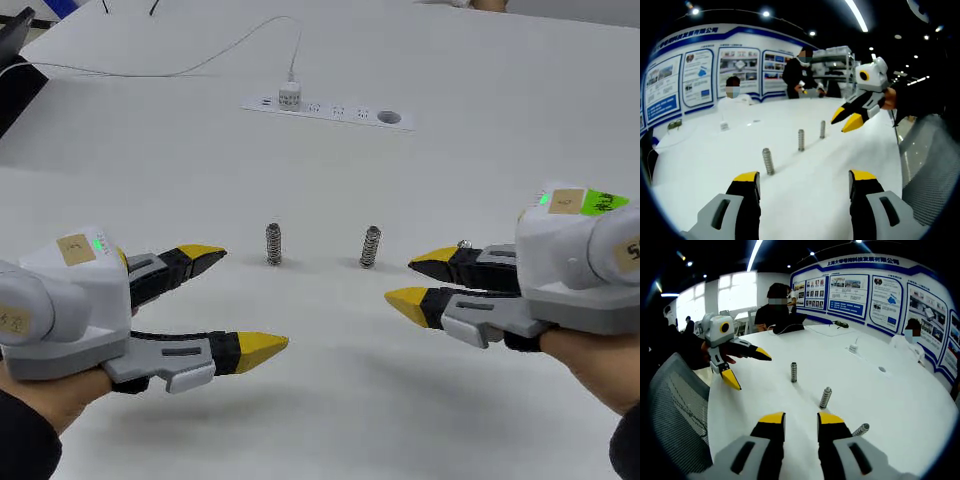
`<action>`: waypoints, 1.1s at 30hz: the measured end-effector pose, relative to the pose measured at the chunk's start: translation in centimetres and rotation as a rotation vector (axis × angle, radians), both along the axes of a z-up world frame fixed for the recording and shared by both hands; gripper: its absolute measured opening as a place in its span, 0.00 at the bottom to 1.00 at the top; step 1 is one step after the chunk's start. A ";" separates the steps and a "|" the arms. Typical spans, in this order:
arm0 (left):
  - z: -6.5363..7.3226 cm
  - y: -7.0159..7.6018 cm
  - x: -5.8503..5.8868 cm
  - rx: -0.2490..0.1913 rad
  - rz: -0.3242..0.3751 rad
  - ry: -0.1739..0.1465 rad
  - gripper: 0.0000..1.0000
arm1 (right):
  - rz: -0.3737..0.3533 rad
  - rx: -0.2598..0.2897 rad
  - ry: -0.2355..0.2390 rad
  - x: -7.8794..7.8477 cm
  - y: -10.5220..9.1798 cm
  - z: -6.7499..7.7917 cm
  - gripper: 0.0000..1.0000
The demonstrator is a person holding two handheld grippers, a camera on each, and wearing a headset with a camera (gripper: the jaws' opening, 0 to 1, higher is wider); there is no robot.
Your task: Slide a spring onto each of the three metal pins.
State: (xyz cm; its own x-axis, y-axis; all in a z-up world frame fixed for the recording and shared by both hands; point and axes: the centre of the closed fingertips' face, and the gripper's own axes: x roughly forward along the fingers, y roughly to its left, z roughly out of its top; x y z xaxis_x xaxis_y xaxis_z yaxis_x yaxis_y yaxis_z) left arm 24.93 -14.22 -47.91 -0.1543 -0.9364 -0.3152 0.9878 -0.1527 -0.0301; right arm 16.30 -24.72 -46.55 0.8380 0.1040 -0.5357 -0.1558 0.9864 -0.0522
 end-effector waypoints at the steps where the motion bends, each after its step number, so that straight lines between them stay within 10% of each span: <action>1: 0.0 0.0 0.0 0.000 0.000 0.000 0.74 | -0.007 -0.001 -0.004 -0.2 -0.3 0.0 0.27; 33: -0.1 0.1 0.0 0.011 0.006 0.003 0.74 | -0.032 0.031 -0.082 -5.0 -4.9 -0.7 0.54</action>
